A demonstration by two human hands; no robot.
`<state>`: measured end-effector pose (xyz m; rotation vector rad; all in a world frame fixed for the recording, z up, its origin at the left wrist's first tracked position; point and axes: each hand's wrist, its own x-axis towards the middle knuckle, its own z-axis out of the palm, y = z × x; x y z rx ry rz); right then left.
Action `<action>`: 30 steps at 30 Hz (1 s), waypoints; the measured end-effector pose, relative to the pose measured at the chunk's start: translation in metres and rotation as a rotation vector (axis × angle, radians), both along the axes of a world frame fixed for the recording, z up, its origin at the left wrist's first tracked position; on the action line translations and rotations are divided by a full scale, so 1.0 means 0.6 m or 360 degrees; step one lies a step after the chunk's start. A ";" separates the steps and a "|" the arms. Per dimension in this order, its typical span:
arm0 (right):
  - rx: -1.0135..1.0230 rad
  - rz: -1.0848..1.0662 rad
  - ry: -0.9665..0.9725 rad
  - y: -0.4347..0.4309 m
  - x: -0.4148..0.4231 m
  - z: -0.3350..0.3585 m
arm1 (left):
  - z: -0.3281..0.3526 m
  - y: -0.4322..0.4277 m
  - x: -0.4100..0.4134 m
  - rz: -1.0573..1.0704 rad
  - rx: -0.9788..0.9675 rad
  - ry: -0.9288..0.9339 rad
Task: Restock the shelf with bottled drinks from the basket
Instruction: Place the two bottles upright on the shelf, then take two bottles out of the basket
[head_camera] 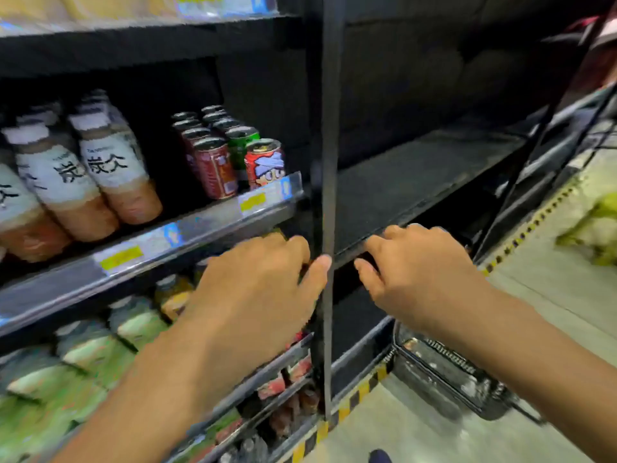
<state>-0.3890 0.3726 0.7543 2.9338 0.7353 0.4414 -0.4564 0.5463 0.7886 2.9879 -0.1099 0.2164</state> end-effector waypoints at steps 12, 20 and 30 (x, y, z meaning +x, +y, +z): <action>-0.0039 -0.0826 0.0565 -0.416 0.145 -0.126 | -0.154 -0.425 0.323 -0.0812 0.0257 0.0365; 0.0040 -0.1178 0.1106 -0.647 0.328 -0.297 | -0.374 -0.703 0.586 -0.0938 0.0356 0.0891; 0.0297 -0.1506 0.1760 -0.746 0.535 -0.788 | -0.900 -0.808 0.815 -0.0763 0.0419 0.1470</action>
